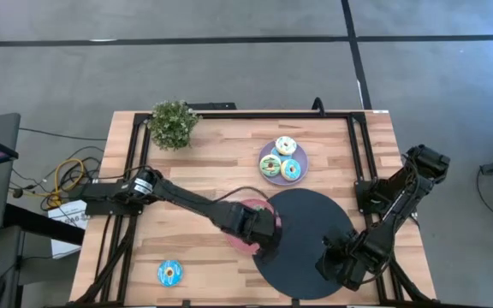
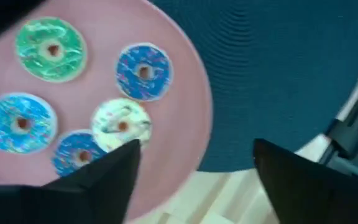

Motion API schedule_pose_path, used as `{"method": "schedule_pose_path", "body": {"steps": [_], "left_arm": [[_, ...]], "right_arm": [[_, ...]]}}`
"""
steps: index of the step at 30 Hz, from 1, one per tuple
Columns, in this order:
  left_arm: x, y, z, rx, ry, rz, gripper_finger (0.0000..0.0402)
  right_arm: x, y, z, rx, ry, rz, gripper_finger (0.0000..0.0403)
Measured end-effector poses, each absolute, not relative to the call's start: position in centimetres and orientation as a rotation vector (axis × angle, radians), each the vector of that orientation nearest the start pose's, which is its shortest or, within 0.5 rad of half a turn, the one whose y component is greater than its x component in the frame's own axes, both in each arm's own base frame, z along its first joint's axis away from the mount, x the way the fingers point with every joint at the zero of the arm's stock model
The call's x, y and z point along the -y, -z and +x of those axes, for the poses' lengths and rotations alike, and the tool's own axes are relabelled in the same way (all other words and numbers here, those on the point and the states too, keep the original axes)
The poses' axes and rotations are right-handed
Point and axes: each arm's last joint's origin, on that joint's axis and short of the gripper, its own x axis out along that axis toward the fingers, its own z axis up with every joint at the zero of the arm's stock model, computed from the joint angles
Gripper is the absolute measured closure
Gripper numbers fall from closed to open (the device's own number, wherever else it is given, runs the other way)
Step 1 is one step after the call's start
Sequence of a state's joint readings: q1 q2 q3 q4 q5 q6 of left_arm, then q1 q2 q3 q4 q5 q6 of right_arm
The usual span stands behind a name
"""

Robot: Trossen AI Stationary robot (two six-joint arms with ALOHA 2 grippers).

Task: Pick & Place donuts
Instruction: Put the big blue donut on the purple plate

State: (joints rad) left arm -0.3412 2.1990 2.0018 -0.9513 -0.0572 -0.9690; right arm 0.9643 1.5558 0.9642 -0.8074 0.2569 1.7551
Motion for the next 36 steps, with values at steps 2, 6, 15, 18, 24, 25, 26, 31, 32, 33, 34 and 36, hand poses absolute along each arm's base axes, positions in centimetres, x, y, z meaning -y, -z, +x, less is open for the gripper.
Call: {"method": "schedule_pose_path", "body": {"steps": [2, 6, 15, 18, 24, 25, 26, 31, 32, 33, 34, 36], "left_arm": [[16.8, -24.0, 43.6, -1.127, -0.311, -0.626, 0.0149], [19.6, -24.1, 42.5, -1.129, -0.251, -0.597, 0.0286], [22.9, -23.9, 41.9, -1.101, -0.099, -0.539, 0.0368], [23.1, -24.3, 42.5, -1.019, -0.102, -0.582, 0.0369], [25.1, -24.6, 41.4, -1.018, 0.016, -0.458, 0.0398], [25.8, -24.8, 40.9, -1.017, 0.042, -0.441, 0.0399], [26.4, -25.2, 40.3, -1.012, 0.055, -0.422, 0.0400], [28.0, -26.8, 37.2, -0.994, 0.002, -0.289, 0.0401], [28.0, -27.0, 36.6, -1.002, -0.018, -0.266, 0.0401], [28.0, -27.2, 36.2, -1.013, -0.032, -0.248, 0.0401], [28.0, -27.4, 35.7, -1.024, -0.037, -0.233, 0.0401], [27.9, -27.8, 34.9, -1.036, -0.036, -0.220, 0.0401]], "right_arm": [[-21.9, -18.7, 15.9, -1.185, 0.485, 0.681, 0.0291], [-22.3, -18.7, 15.8, -1.181, 0.432, 0.658, 0.0291], [-22.4, -18.9, 16.7, -1.147, 0.334, 0.602, 0.0291], [-22.2, -18.9, 17.2, -1.142, 0.304, 0.574, 0.0291], [-21.7, -19.1, 18.6, -1.108, 0.304, 0.638, 0.0291], [-21.6, -19.2, 19.0, -1.098, 0.309, 0.662, 0.0291], [-21.6, -19.2, 19.2, -1.087, 0.308, 0.681, 0.0291], [-20.8, -19.6, 21.3, -1.023, 0.251, 0.697, 0.0292], [-20.6, -19.8, 21.8, -1.005, 0.224, 0.689, 0.0293], [-20.3, -19.9, 22.4, -0.991, 0.198, 0.682, 0.0296], [-19.9, -20.0, 23.1, -0.982, 0.171, 0.685, 0.0302], [-18.8, -20.3, 24.6, -0.967, 0.131, 0.707, 0.0326]]}}
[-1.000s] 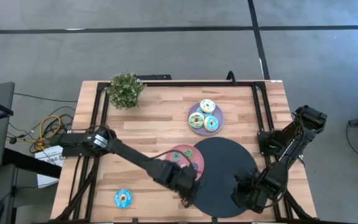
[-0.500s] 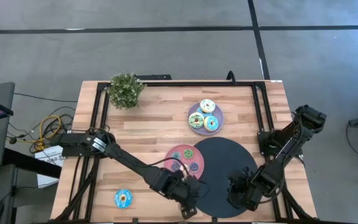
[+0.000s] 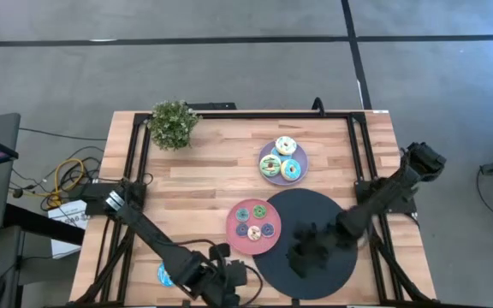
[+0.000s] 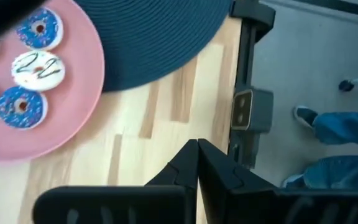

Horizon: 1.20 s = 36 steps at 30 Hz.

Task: Pick & Place donuts
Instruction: Put the big blue donut on the purple plate

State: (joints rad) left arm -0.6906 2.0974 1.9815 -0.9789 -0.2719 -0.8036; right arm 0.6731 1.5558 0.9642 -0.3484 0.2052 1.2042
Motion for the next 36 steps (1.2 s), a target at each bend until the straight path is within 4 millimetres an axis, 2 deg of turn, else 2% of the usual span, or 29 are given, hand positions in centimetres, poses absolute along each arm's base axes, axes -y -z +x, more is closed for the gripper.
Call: {"method": "schedule_pose_path", "body": {"steps": [4, 7, 10, 15, 19, 23, 26, 30, 36], "left_arm": [[27.3, -27.7, 32.7, -1.059, -0.041, -0.204, 0.0401], [26.4, -27.5, 30.5, -1.049, -0.045, -0.213, 0.0401], [25.0, -27.4, 27.6, -0.992, -0.009, -0.271, 0.0401], [21.9, -26.1, 22.2, -0.859, -0.015, -0.444, 0.0401], [20.3, -24.7, 19.4, -0.814, 0.078, -0.589, 0.0401], [19.6, -23.3, 18.6, -0.770, 0.135, -0.681, 0.0392], [19.3, -22.4, 18.4, -0.773, 0.142, -0.658, 0.0367], [18.8, -21.9, 18.6, -0.760, 0.119, -0.610, 0.0311], [18.2, -21.9, 19.1, -0.722, 0.092, -0.549, 0.0206]], "right_arm": [[-15.9, -20.7, 27.2, -0.885, 0.150, 0.738, 0.0392], [-14.2, -21.2, 28.7, -0.829, 0.140, 0.783, 0.0385], [-13.4, -21.4, 29.4, -0.823, 0.113, 0.827, 0.0383], [-14.2, -21.6, 29.0, -0.796, 0.093, 0.791, 0.0400], [-16.0, -22.8, 28.1, -0.728, -0.013, 0.662, 0.0398], [-16.9, -23.9, 26.8, -0.695, -0.025, 0.671, 0.0401], [-17.5, -24.5, 26.1, -0.654, 0.009, 0.703, 0.0401], [-18.3, -24.6, 25.4, -0.618, 0.055, 0.751, 0.0402], [-19.4, -24.3, 24.7, -0.586, 0.110, 0.829, 0.0402]]}}
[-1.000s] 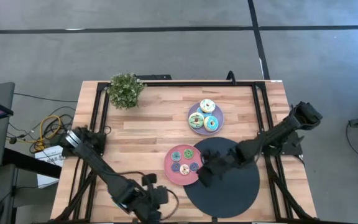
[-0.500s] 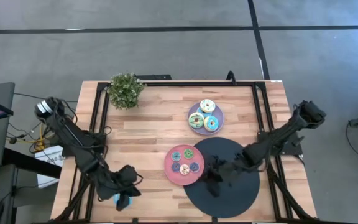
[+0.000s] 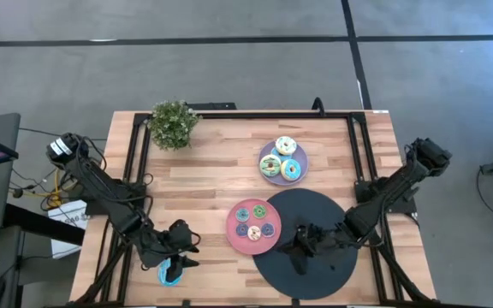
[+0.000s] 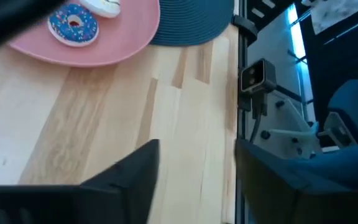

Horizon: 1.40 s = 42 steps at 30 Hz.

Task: Pick & Place donuts
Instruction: Put the big blue donut on the purple plate

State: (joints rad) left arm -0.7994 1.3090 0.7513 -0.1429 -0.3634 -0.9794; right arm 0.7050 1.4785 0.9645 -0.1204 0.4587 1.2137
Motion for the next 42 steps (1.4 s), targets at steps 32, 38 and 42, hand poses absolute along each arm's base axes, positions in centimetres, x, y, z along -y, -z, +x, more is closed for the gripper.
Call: {"method": "schedule_pose_path", "body": {"steps": [32, 38, 42], "left_arm": [[20.3, -19.3, 12.8, -1.226, -0.279, -0.682, 0.0113], [22.3, -17.0, 13.5, -1.302, -0.273, -0.570, 0.0113], [22.9, -15.9, 13.8, -1.322, -0.301, -0.534, 0.0113]], "right_arm": [[-18.4, -24.3, 25.3, -0.442, 0.278, 0.912, 0.0403], [-18.4, -24.3, 25.3, -0.443, 0.277, 0.910, 0.0403], [-18.4, -24.3, 25.3, -0.443, 0.277, 0.909, 0.0403]]}}
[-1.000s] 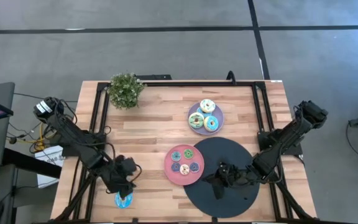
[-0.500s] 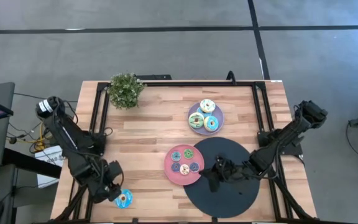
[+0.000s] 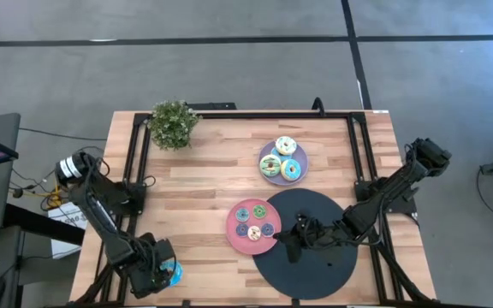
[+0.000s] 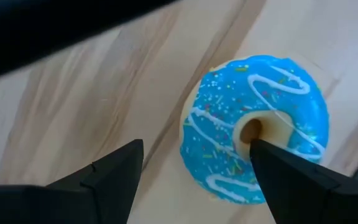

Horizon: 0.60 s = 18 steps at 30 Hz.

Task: Pick & Place donuts
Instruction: Put the big blue donut on the purple plate

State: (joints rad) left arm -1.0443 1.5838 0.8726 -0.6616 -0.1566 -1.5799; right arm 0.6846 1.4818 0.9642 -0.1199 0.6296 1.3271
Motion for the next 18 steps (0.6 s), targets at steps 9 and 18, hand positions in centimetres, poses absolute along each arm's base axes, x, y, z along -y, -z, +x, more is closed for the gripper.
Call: {"method": "schedule_pose_path", "body": {"steps": [9, 18], "left_arm": [[23.5, -15.5, 14.1, -1.326, -0.287, -0.591, 0.0147], [23.6, -15.5, 14.5, -1.307, -0.403, -0.788, 0.0265]], "right_arm": [[-18.7, -24.3, 25.1, -0.468, 0.241, 0.831, 0.0403], [-19.9, -24.1, 24.3, -0.635, 0.020, 0.684, 0.0403]]}}
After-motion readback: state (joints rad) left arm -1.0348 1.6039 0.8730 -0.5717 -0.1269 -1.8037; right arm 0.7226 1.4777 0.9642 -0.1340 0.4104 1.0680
